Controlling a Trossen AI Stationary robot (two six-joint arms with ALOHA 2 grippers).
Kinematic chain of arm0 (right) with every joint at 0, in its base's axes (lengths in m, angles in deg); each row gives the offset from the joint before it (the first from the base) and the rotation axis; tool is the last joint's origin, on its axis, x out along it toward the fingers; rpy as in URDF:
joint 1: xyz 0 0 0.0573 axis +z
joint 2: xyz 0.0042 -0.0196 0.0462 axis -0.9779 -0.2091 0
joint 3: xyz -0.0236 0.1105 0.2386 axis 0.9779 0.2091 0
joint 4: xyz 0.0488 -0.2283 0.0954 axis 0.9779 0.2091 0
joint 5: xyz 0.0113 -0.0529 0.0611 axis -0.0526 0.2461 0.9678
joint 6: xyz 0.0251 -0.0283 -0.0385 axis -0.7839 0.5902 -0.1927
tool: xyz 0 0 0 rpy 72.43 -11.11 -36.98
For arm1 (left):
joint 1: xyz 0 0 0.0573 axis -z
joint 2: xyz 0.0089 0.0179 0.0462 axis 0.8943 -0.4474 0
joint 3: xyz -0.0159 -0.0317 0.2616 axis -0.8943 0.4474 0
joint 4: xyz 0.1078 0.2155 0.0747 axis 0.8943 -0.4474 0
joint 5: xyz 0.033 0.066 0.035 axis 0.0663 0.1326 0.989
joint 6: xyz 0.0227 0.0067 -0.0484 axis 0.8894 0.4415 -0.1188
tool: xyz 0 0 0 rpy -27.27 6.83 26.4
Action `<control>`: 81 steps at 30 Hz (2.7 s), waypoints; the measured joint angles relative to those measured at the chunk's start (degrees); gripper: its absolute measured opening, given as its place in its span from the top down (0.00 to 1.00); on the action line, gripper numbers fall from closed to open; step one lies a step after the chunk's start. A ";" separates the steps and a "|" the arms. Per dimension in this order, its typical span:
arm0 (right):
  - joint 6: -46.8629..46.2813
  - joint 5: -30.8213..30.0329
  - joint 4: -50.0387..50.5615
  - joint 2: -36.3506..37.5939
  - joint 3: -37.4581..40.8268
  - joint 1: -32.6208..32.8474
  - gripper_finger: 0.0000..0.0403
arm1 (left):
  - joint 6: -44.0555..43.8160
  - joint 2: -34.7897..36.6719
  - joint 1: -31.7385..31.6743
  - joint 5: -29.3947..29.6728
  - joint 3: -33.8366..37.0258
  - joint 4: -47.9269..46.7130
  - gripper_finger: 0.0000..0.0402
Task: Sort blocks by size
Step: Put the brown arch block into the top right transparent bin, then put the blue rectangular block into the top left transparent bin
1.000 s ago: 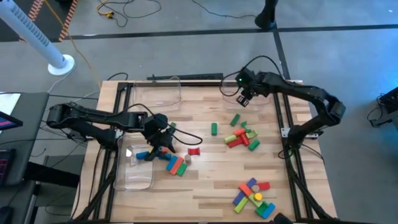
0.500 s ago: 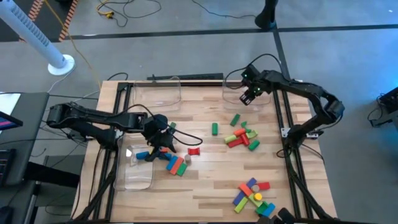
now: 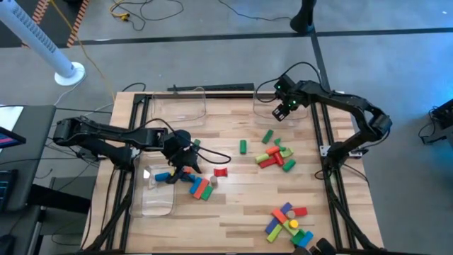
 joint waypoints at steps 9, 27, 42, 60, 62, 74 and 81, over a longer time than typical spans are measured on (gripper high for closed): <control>-0.09 -0.45 -0.36 0.04 -0.02 0.11 0.45 | -0.27 0.00 0.00 0.00 0.00 0.02 0.50; -0.96 -0.85 -3.58 7.40 -0.11 4.52 0.44 | 0.22 0.00 0.00 0.26 0.00 0.09 0.50; -3.95 -0.39 0.01 17.97 -0.13 29.04 0.44 | 1.07 0.00 0.00 0.43 -0.01 0.09 0.50; -13.63 -0.39 -4.04 9.39 -0.11 60.48 0.44 | 0.68 -0.02 0.00 1.44 -0.04 3.08 0.50; -14.80 -0.39 -4.42 7.78 -0.11 62.38 0.44 | 0.52 -0.02 0.00 1.49 -0.05 3.04 0.50; -21.63 -0.35 -8.34 -1.76 -0.11 71.77 0.44 | -0.07 -0.02 -0.01 1.64 -0.07 3.13 0.50; -25.76 -0.09 -10.38 -5.76 -0.11 77.05 0.44 | -0.94 -0.02 0.00 1.71 -0.06 3.76 0.50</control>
